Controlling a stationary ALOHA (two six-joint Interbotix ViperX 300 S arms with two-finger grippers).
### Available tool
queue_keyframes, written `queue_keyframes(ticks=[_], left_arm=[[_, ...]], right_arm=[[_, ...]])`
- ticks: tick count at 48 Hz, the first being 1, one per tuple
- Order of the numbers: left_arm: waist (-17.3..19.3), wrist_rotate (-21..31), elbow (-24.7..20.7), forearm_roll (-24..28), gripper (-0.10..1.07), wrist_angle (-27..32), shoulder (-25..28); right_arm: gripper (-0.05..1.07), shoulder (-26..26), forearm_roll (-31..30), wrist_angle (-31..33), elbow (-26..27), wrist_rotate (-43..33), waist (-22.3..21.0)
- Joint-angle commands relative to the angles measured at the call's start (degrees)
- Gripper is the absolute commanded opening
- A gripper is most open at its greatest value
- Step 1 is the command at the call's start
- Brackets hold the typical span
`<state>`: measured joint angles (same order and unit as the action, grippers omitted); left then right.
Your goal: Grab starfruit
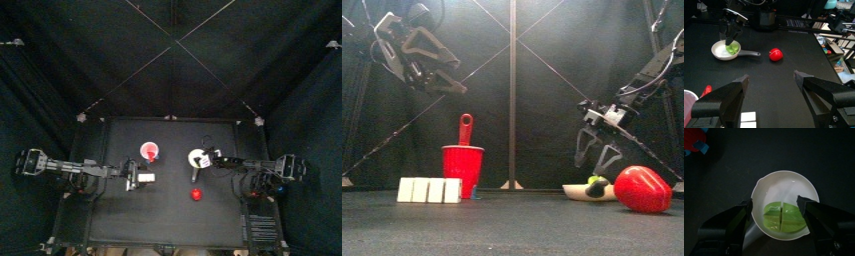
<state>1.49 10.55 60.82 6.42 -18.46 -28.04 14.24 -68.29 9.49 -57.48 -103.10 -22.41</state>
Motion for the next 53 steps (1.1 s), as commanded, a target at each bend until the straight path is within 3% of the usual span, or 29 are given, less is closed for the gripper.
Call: queue_keyframes(ticks=[1,21,32,44,53], left_arm=[[0.2,-0.1,-0.8,-0.1,1.04,-0.4,0.0],[0.2,-0.1,-0.7,-0.2,1.04,-0.4,0.0],[0.3,-0.1,-0.6,-0.1,1.04,-0.3,0.1],[0.3,-0.2,-0.6,-0.1,1.04,-0.4,0.0],[0.3,-0.2,-0.5,-0.1,1.04,-0.4,0.0]], right_arm=[[1.00,1.1,0.1,0.0,0.4,0.1,0.1],[1.00,3.2,-4.2,0.0,0.3,2.0,1.9],[1.00,4.3,-8.9,0.0,-0.8,8.3,4.6],[1.00,6.3,-7.1,0.9,-2.6,16.1,5.3],[1.00,7.1,-4.1,2.2,-4.6,16.7,5.2]])
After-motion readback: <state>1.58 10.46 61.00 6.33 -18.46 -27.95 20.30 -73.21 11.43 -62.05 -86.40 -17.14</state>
